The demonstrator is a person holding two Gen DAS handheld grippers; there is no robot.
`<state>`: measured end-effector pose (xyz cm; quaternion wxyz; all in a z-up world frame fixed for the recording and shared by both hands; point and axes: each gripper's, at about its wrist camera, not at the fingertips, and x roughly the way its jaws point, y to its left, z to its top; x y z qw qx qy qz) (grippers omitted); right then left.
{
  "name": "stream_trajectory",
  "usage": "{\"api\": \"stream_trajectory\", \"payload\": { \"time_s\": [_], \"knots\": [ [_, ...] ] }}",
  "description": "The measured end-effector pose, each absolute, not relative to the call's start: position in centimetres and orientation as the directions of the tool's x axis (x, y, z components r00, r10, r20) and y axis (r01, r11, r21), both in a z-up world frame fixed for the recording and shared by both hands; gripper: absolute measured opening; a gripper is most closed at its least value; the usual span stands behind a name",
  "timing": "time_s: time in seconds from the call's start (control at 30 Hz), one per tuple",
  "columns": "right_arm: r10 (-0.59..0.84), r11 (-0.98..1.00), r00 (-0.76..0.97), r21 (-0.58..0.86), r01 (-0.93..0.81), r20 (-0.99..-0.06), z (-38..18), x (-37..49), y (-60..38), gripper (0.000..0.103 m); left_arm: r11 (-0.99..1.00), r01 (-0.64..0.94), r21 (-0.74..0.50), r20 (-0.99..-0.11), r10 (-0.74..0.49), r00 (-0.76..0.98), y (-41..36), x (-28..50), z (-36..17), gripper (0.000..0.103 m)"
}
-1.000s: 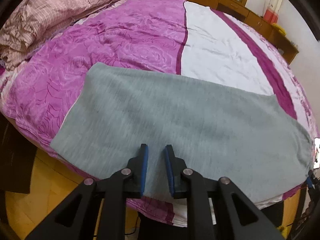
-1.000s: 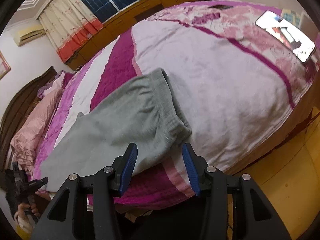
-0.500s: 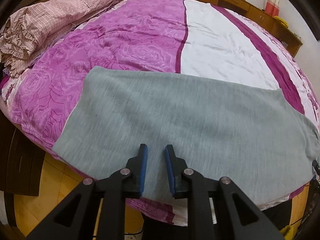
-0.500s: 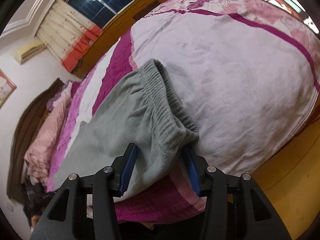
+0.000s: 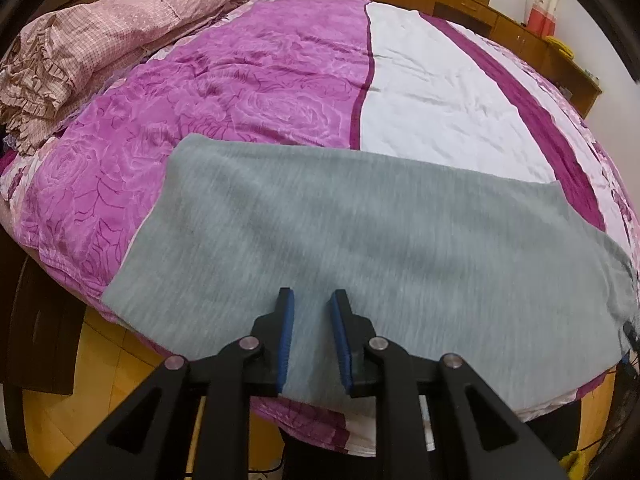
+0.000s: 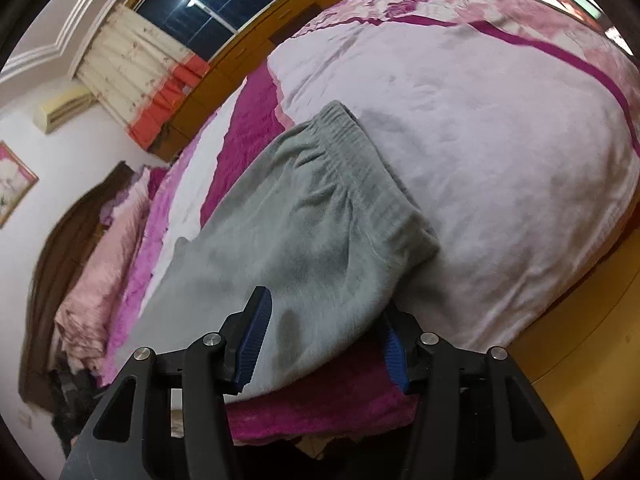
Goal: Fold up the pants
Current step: 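Grasp the ribbed cuff of the grey sweatpants with the right tool, then lift the cuff with the right tool and fold it over the pants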
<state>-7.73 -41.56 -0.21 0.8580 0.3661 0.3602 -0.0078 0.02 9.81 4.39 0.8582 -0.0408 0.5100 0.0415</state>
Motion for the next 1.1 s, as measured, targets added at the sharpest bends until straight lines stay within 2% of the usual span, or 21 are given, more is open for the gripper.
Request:
{"api": "stream_trajectory", "payload": {
  "time_s": [0.17, 0.53, 0.7, 0.8, 0.83, 0.93, 1.0, 1.1],
  "knots": [
    [0.208, 0.707, 0.775, 0.639, 0.302, -0.596, 0.1, -6.6, -43.1, 0.046, 0.993, -0.111, -0.037, -0.877, 0.021, 0.479, 9.9, 0.0, 4.4, 0.02],
    [0.19, 0.771, 0.731, 0.561, 0.303, -0.656, -0.8, -4.8, -42.5, 0.046, 0.993, -0.109, -0.037, -0.879, 0.02, 0.476, 9.9, 0.0, 4.5, 0.021],
    [0.189, 0.815, 0.688, 0.503, 0.289, -0.701, -0.3, -3.8, -41.8, 0.056, 0.991, -0.118, -0.061, -0.874, 0.004, 0.486, 10.1, -0.4, 4.9, 0.023],
    [0.156, 0.827, 0.663, 0.464, 0.318, -0.732, 0.2, -3.3, -41.4, 0.056, 0.99, -0.116, -0.076, -0.873, -0.01, 0.488, 10.3, -0.7, 5.2, 0.026],
    [0.137, 0.833, 0.658, 0.445, 0.327, -0.74, 0.4, -3.2, -41.2, 0.055, 0.99, -0.115, -0.077, -0.873, -0.011, 0.488, 10.3, -0.8, 5.4, 0.026],
    [0.036, 0.876, 0.663, 0.343, 0.34, -0.748, 1.8, -3.0, -40.0, 0.04, 0.99, -0.12, -0.071, -0.873, -0.003, 0.487, 10.6, -1.1, 5.8, 0.026],
    [0.002, 0.902, 0.683, 0.296, 0.314, -0.731, 2.9, -3.1, -39.1, 0.024, 0.99, -0.126, -0.06, -0.873, 0.009, 0.488, 10.8, -1.2, 6.1, 0.026],
    [-0.028, 0.945, 0.714, 0.214, 0.247, -0.7, 4.9, -3.1, -37.3, 0.013, 0.989, -0.137, -0.054, -0.869, 0.021, 0.494, 11.4, -1.5, 6.6, 0.026]
  ]
}}
